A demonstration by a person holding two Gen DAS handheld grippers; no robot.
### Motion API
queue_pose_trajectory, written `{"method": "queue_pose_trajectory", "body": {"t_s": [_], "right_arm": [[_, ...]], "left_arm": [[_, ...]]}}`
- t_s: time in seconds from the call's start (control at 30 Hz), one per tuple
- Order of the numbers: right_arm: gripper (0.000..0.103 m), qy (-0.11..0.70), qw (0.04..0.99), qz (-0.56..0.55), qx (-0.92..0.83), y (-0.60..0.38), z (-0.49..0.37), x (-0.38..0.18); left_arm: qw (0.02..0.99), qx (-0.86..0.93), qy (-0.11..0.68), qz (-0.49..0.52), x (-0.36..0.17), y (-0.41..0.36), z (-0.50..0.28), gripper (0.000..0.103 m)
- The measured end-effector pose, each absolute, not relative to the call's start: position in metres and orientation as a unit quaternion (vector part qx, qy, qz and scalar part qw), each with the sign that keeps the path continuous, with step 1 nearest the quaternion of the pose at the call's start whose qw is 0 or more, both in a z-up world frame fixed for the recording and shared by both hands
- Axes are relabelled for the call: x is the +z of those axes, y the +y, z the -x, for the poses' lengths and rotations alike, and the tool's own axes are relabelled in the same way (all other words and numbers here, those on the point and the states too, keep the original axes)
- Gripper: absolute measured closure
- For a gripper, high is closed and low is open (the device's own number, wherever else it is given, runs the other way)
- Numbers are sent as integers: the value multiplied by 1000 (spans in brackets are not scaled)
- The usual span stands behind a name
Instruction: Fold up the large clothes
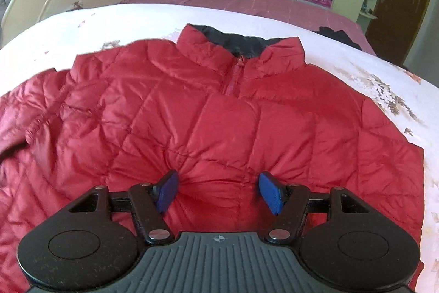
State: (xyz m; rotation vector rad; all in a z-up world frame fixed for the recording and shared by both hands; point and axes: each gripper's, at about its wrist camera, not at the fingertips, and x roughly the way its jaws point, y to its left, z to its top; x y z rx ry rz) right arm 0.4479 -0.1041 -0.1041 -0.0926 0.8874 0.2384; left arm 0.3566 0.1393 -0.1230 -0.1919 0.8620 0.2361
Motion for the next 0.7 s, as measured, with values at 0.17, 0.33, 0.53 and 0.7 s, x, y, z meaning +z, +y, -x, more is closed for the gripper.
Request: {"method": "queue_pose_trajectory", "body": {"t_s": [0.17, 0.33, 0.53, 0.7], "right_arm": [[38, 405, 901, 22, 150, -83, -443, -91], [38, 416, 894, 37, 161, -60, -446, -99], [38, 436, 883, 68, 158, -48, -449, -114], [38, 436, 884, 59, 158, -48, -446, -113]], "left_arm": [[881, 171, 417, 145, -130, 191, -317, 28], [861, 232, 415, 181, -138, 241, -275, 28], [826, 293, 403, 265, -147, 292, -226, 28], [820, 315, 359, 315, -150, 311, -201, 28]]}}
